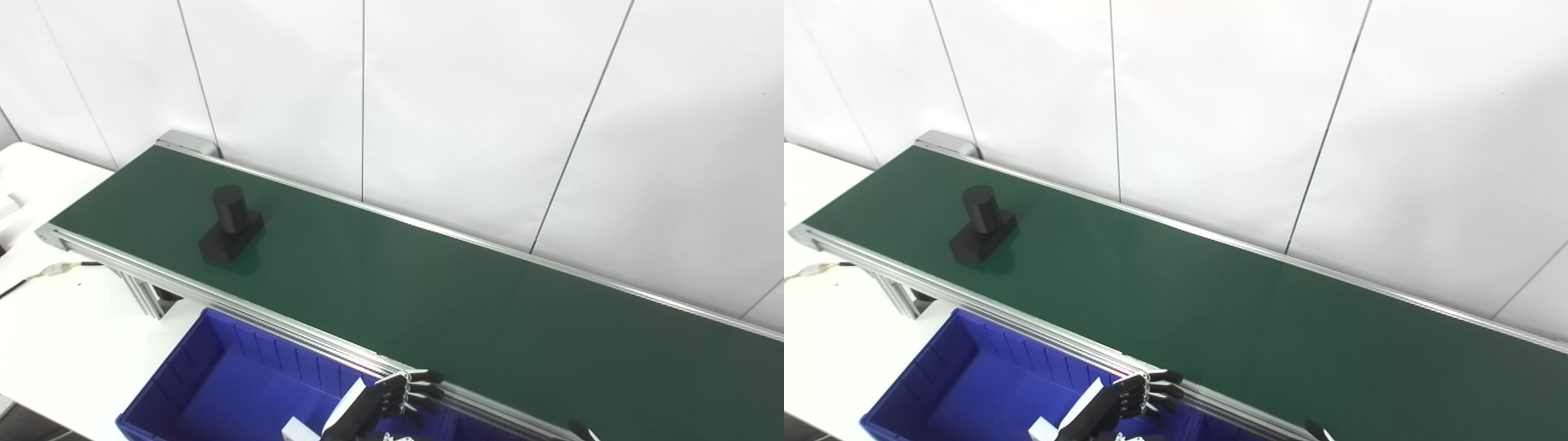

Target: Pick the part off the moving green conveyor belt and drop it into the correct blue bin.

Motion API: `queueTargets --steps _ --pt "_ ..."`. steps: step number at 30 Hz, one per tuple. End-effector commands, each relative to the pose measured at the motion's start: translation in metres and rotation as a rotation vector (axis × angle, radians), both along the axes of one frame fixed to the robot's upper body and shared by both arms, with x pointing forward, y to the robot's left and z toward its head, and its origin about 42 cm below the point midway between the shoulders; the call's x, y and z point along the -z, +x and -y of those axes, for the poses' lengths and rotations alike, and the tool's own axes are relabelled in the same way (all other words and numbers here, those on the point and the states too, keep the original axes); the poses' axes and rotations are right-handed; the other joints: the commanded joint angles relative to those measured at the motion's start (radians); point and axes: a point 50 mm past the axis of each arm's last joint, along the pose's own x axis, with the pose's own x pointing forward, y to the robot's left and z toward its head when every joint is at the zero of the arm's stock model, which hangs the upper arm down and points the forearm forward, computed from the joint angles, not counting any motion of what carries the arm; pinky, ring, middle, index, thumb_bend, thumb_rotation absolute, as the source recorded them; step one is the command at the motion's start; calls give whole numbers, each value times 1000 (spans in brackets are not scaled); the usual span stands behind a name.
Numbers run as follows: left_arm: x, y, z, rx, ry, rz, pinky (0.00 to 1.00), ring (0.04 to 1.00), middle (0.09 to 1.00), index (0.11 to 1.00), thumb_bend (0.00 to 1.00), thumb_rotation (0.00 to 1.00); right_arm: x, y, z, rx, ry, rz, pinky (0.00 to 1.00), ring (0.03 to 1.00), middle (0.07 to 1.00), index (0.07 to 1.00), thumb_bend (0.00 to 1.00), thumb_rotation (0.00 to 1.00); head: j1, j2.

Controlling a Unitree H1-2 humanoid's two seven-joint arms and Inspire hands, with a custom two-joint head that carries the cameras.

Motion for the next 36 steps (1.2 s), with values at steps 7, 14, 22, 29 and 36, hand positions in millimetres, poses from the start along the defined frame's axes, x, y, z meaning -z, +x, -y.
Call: queueTargets --steps 7,14,22,29,36 --pt "-8 10 5 2 -11 74 532 648 725 771 822 416 -10 7 0 -9 18 90 539 644 756 895 584 230 1 -7" --pt "-8 11 4 0 -6 76 525 646 722 769 851 434 -9 8 -2 -8 22 91 531 638 760 894 573 199 -5 -14" --pt "-6 12 4 0 -1 72 523 644 720 768 865 444 -6 9 -2 -6 19 91 526 633 759 892 576 215 -10 -38" --pt "-2 15 5 -1 -10 56 524 642 718 763 869 443 -3 12 -1 -3 16 87 519 626 756 889 570 206 -9 -62" --pt "1 17 6 -1 -4 48 515 632 714 760 855 424 -2 14 0 -2 24 85 515 630 753 879 586 216 -3 -80"
